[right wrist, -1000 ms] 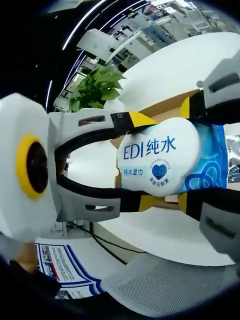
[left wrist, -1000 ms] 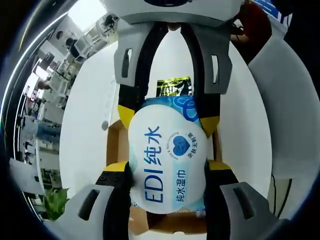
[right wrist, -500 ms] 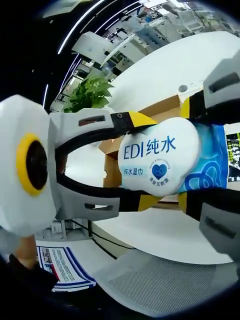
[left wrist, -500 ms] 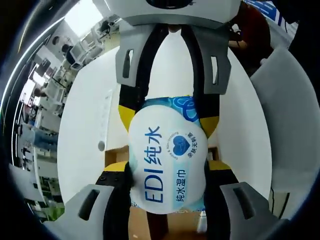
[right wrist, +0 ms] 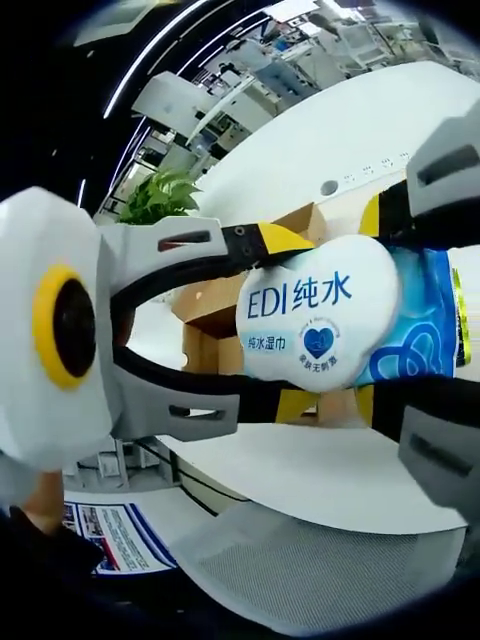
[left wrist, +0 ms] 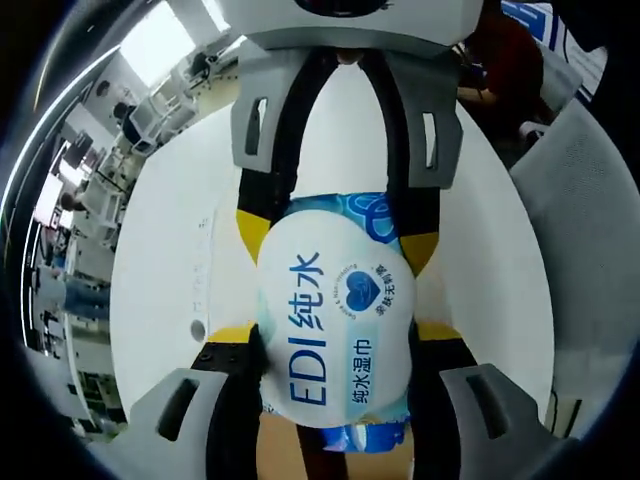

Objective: Operate the shoe box by opening the lid, removing the specified soft item, and placing it in the target area until the item is outside and the box remains undamaged.

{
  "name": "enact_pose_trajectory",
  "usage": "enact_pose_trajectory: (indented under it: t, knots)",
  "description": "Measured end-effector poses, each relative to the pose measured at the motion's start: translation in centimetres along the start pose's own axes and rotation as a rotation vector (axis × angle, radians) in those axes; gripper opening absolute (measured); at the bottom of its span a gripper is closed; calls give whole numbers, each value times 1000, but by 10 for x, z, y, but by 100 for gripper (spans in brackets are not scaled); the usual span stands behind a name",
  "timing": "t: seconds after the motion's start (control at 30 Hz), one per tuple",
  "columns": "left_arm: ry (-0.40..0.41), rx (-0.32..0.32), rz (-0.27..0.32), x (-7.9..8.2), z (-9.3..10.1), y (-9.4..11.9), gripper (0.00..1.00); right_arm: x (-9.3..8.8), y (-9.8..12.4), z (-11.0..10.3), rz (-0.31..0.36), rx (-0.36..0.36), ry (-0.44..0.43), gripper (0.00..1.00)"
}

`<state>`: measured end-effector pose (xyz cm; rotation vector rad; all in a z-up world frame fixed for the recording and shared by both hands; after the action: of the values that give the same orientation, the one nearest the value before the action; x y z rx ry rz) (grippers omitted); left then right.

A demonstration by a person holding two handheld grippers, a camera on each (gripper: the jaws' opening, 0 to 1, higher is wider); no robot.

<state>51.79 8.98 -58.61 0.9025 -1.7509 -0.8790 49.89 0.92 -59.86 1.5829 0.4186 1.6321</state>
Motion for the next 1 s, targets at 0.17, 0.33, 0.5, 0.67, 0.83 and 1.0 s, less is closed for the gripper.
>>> enact_pose_trajectory:
  t: [0.17, 0.33, 0.5, 0.67, 0.83, 1.0]
  knots:
    - [-10, -12, -5, 8, -1, -18, 58, -17, 2, 2, -11, 0, -8, 45]
    - [-15, -18, -3, 11, -1, -31, 58, -30, 1, 1, -24, -4, -12, 45]
    - [-17, -20, -8, 10, -1, -49, 58, -42, -6, 4, -39, -2, -12, 45]
    - [-12, -30, -12, 4, 2, -62, 58, -52, -17, 3, -48, 4, -14, 45]
    - [-3, -30, -16, -3, 7, -75, 58, -62, -29, 0, -51, 13, -11, 45]
    - [-3, -30, -26, -8, 7, -87, 58, -71, -38, 2, -64, 14, -5, 45]
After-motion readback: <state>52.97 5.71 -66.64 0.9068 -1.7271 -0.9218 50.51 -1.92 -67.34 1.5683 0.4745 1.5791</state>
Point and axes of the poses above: the point that each gripper's makers call its tool centre point, and the gripper's own axes: y roughly backward along the fingers, z roughly to its right, x roughly out of its top, the point moved 7 cm from there along y, roughly backward along the fingers, and after that the axes turned 4 degrees about x, right-handed, at the moved point
